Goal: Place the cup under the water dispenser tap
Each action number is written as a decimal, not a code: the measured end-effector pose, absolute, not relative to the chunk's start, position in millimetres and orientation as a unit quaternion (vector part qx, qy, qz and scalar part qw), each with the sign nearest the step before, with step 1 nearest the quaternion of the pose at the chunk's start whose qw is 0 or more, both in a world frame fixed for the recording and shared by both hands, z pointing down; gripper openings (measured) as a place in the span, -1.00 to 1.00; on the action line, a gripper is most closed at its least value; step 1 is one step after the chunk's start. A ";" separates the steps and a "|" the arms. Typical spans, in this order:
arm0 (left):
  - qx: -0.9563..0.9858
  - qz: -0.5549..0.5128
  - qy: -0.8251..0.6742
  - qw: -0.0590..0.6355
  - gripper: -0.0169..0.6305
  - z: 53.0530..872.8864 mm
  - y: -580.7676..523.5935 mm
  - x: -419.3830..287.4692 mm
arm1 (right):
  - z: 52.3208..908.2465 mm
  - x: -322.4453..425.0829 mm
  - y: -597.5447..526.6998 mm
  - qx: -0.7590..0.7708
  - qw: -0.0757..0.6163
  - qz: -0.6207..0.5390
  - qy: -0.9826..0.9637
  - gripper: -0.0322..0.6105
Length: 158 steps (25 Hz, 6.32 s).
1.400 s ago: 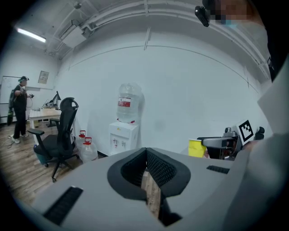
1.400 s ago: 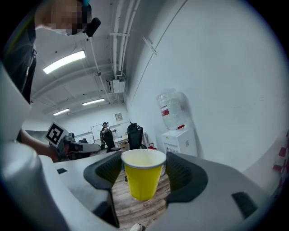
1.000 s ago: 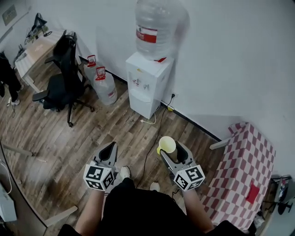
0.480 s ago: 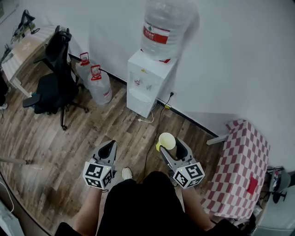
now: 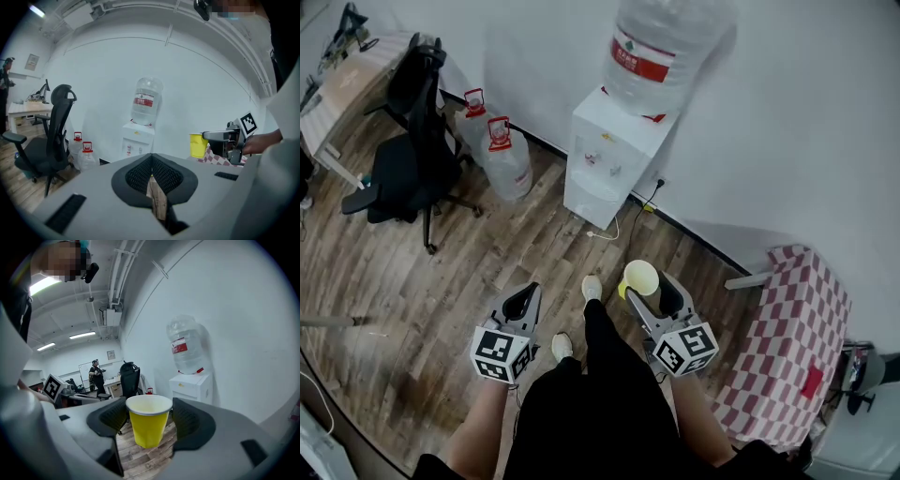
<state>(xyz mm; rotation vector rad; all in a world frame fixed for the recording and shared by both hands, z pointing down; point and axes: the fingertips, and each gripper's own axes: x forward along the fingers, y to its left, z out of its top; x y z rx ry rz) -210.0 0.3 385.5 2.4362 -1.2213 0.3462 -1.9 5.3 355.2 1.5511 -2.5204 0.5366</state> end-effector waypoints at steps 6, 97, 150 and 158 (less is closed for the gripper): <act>0.863 0.140 -0.442 0.203 -0.90 394.9 -41.6 -203.1 | 388.2 -14.6 -62.8 0.491 0.078 0.190 -0.847 0.09; 0.867 0.138 -0.417 0.236 -0.91 556.3 -196.0 -109.7 | 617.6 21.1 -239.5 0.572 0.108 0.141 -0.801 -0.62; 0.856 0.098 -0.484 0.154 -0.91 330.1 33.3 -77.9 | 322.4 109.1 41.5 0.464 0.020 0.169 -0.869 -0.83; 0.848 0.110 -0.493 0.163 -0.91 339.6 38.3 -88.4 | 334.4 120.8 38.4 0.475 0.033 0.168 -0.863 -0.83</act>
